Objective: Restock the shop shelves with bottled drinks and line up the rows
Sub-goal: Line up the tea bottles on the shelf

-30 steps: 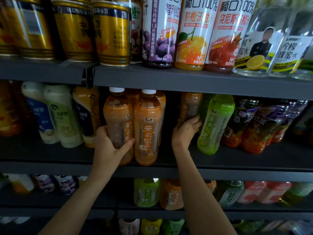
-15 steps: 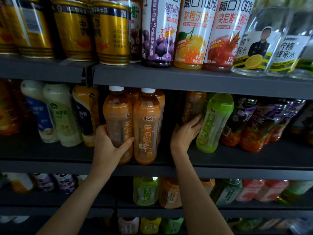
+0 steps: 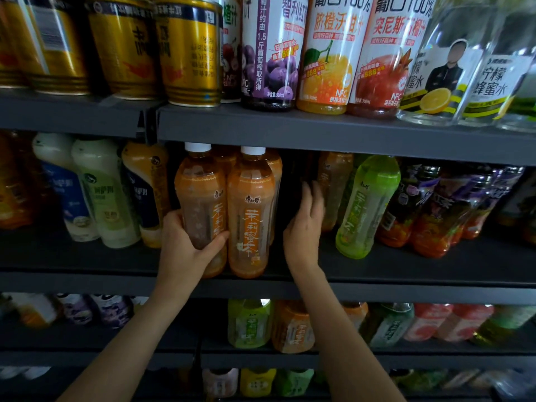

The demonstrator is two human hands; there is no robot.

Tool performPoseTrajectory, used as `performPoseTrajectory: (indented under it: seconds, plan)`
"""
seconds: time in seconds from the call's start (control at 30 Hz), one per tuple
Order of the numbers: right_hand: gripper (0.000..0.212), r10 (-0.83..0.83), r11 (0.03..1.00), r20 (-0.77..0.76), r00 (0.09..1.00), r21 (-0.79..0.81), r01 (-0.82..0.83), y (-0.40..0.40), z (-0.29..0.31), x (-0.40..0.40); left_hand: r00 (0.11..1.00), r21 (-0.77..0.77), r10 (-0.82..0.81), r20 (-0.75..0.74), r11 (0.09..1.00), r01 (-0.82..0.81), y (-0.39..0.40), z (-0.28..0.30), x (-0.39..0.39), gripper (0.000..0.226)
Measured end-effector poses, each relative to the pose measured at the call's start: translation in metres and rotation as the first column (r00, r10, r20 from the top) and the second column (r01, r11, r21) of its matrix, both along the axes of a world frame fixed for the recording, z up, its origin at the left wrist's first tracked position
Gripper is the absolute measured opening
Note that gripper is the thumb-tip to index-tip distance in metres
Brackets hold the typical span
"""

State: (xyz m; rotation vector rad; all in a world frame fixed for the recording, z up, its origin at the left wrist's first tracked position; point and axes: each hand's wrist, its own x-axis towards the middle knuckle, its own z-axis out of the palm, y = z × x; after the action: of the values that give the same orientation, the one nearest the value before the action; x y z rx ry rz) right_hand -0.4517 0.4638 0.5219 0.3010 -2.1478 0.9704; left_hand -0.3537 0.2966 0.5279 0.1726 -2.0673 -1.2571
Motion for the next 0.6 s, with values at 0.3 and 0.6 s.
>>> performPoseTrajectory:
  seconds: [0.3,0.6]
  plan:
    - [0.088,0.083,0.982,0.342,0.936,0.133,-0.135,0.014,0.012,-0.025,1.000,0.002,-0.003,0.014,1.000,0.003,0.002,0.003,0.001,0.068]
    - [0.036,-0.051,0.998,0.470,0.881,-0.011,0.064,-0.015,0.021,-0.082,0.999,0.077,-0.042,-0.012,0.996,0.043,0.005,0.004,0.003,0.066]
